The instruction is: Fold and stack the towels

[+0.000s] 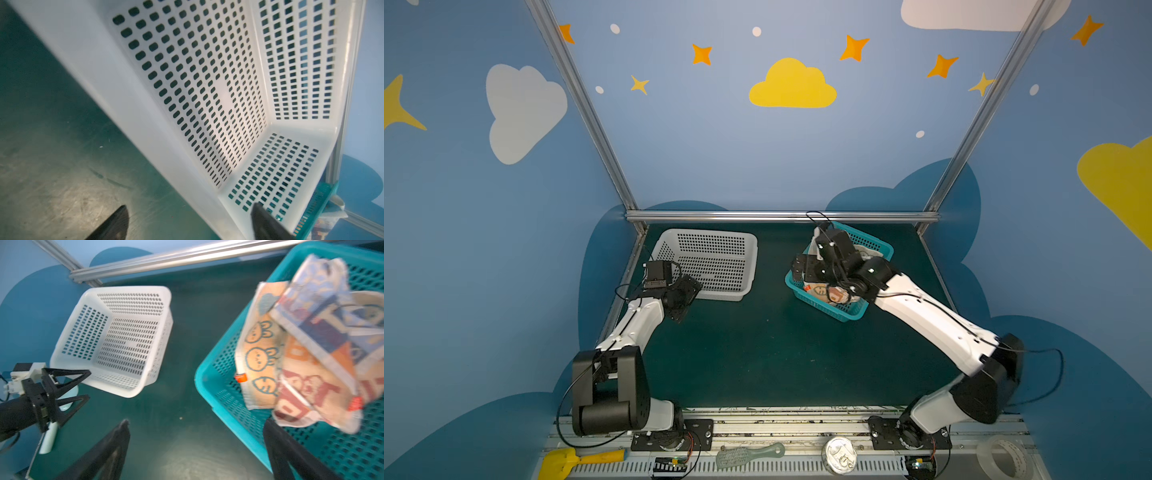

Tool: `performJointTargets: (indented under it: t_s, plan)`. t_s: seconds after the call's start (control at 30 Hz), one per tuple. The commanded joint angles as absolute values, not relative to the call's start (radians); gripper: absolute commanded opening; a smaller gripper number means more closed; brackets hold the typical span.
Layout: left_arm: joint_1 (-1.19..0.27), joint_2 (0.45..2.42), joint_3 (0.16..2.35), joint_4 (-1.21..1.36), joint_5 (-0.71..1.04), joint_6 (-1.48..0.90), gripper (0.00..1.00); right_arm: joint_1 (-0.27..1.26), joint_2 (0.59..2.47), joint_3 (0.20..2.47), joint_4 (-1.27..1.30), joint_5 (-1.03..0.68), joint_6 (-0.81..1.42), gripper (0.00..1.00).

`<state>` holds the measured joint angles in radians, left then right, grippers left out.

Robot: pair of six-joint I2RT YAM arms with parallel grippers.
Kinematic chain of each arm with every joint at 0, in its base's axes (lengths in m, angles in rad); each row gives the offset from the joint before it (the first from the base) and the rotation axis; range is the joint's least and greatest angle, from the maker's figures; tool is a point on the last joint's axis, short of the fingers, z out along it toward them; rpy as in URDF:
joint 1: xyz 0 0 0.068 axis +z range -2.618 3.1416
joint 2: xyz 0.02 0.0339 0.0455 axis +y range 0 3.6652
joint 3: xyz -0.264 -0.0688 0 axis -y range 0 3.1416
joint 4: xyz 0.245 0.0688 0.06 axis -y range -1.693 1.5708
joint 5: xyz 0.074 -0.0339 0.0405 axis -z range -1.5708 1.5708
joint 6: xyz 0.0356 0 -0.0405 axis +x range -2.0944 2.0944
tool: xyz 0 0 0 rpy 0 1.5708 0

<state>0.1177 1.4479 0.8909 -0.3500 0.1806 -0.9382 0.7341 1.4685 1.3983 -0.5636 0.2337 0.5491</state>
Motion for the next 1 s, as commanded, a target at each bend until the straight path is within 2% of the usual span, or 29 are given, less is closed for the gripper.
performJointTargets:
  t_s: [0.0,0.07,0.13,0.23,0.33,0.47,0.63,0.83,0.97]
  plan:
    - [0.123,1.512,0.94,-0.355,0.183,-0.949,0.75,0.666,1.343,1.245,-0.485,0.302,0.48,0.99]
    - [0.123,1.554,0.973,-0.366,0.197,-0.948,0.69,0.62,1.273,1.174,-0.458,0.284,0.47,0.99]
    - [0.123,1.589,1.007,-0.373,0.225,-0.95,0.49,0.584,1.226,1.13,-0.451,0.272,0.467,0.99]
    - [0.123,1.621,1.04,-0.383,0.27,-0.965,0.32,0.561,1.207,1.116,-0.465,0.266,0.449,0.98]
    - [0.124,1.634,1.054,-0.389,0.268,-0.982,0.27,0.55,1.218,1.108,-0.46,0.239,0.444,0.98]
    - [0.128,1.632,1.072,-0.393,0.264,-1.014,0.04,0.545,1.243,1.09,-0.438,0.195,0.455,0.99]
    - [0.165,1.582,1.053,-0.382,0.198,-1.109,0.03,0.546,1.276,1.088,-0.415,0.135,0.449,0.99]
    - [0.249,1.519,1.008,-0.344,0.153,-1.228,0.03,0.561,1.317,1.138,-0.366,-0.1,0.413,0.98]
    - [0.285,1.511,1.035,-0.356,0.121,-1.246,0.03,0.621,1.339,1.172,-0.302,-0.171,0.384,0.98]
